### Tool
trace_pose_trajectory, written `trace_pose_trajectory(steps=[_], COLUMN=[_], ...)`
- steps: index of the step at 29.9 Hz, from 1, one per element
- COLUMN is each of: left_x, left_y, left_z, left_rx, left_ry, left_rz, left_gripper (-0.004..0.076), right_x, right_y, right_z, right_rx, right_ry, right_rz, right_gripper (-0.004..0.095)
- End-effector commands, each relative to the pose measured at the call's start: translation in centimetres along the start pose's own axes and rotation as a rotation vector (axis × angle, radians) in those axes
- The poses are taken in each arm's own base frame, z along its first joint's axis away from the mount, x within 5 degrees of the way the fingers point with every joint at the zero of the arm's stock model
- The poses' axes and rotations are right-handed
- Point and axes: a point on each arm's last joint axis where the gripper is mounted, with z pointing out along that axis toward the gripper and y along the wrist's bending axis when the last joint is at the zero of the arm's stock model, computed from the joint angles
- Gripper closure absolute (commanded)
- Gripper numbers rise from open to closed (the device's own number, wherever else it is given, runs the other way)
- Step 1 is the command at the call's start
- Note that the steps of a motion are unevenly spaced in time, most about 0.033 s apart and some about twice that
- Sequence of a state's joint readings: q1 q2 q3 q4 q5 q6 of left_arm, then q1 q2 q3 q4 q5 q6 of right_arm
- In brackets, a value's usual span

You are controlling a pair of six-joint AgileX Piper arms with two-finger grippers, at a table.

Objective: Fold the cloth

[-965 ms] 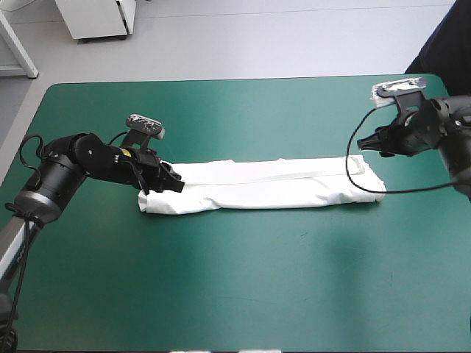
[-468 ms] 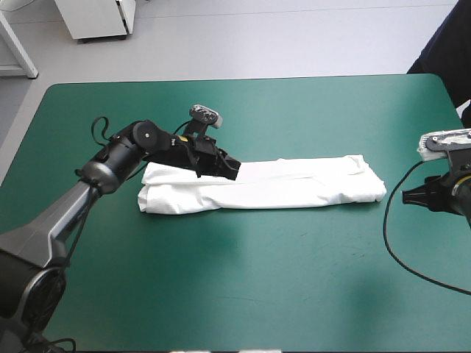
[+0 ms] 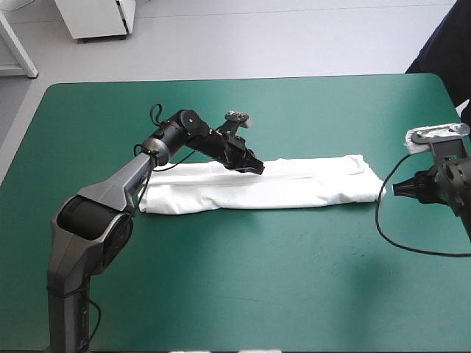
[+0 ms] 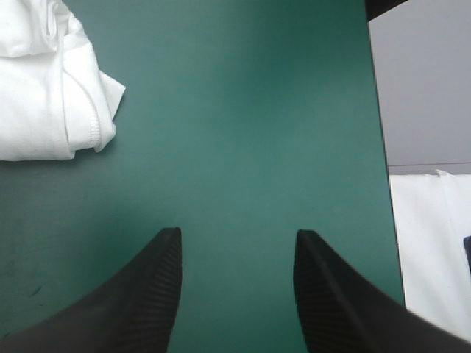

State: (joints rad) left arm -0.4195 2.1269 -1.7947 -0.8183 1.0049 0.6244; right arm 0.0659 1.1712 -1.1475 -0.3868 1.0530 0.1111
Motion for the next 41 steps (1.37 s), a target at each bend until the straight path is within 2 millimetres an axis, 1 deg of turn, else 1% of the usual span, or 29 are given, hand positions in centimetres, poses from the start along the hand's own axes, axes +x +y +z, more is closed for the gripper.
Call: trace_pose_trajectory(steps=[1, 3, 5, 6, 8, 10, 12, 15, 17, 19, 21, 24, 26, 32, 39, 41], left_x=[-1.3, -0.7, 0.0, 0.1, 0.3, 0.4, 0.4, 0.4, 0.4, 0.4, 0.4, 0.5, 0.5, 0.5, 0.5, 0.5], left_y=[-2.1, -1.7, -1.5, -1.6, -1.8, -2.0, -2.1, -2.2, -2.2, -2.2, -2.2, -2.3, -2.3, -2.3, -2.2, -2.1], left_z=[-0.8, 0.4, 1.5, 1.7, 2.5, 2.9, 3.0, 3.0, 3.0, 3.0, 3.0, 3.0, 3.0, 3.0, 3.0, 3.0], left_rx=[0.035, -0.013, -0.048, -0.048, -0.032, -0.027, -0.024, -0.016, -0.014, -0.014, -0.012, -0.006, -0.006, -0.006, -0.013, -0.021], left_ry=[-0.040, 0.023, 0.081, 0.093, 0.106, 0.108, 0.111, 0.109, 0.112, 0.113, 0.112, 0.119, 0.119, 0.119, 0.121, 0.125], left_rz=[0.006, 0.005, 0.010, 0.008, 0.000, 0.001, 0.012, 0.010, 0.010, 0.010, 0.015, 0.020, 0.020, 0.022, 0.027, 0.032], left_gripper=[0.0746, 0.0746, 0.0746, 0.0746, 0.0746, 0.0746, 0.0746, 0.0746, 0.0746, 0.0746, 0.0746, 0.0746, 0.0746, 0.0746, 0.0746, 0.0746], right_x=[-1.4, -1.9, -2.5, -2.8, -3.4, -4.0, -4.5, -5.3, -5.8, -6.4, -7.0, -7.7, -7.7, -7.0, -6.5, -6.4], right_y=[0.2, 0.6, 1.0, 0.9, 0.3, -0.7, -1.8, -2.5, -2.4, -2.0, -1.8, -1.5, -1.3, -0.7, -0.1, 0.4], right_z=[1.7, 2.8, 3.7, 4.0, 4.5, 5.1, 6.0, 7.8, 9.1, 10.5, 11.8, 13.1, 13.8, 15.8, 17.5, 18.1], right_rx=[0.014, 0.004, -0.012, -0.012, -0.029, -0.055, -0.104, -0.230, -0.340, -0.456, -0.510, -0.554, -0.573, -0.588, -0.614, -0.625], right_ry=[-0.015, 0.005, 0.005, -0.004, -0.017, -0.012, 0.000, 0.034, 0.061, 0.107, 0.139, 0.148, 0.168, 0.233, 0.295, 0.314], right_rz=[-0.019, -0.028, -0.020, -0.009, 0.049, 0.125, 0.202, 0.282, 0.312, 0.335, 0.349, 0.361, 0.363, 0.346, 0.355, 0.352], right_gripper=[0.0467, 0.0470, 0.0493, 0.0510, 0.0546, 0.0573, 0.0580, 0.0578, 0.0561, 0.0515, 0.0444, 0.0355, 0.0336, 0.0337, 0.0336, 0.0337])
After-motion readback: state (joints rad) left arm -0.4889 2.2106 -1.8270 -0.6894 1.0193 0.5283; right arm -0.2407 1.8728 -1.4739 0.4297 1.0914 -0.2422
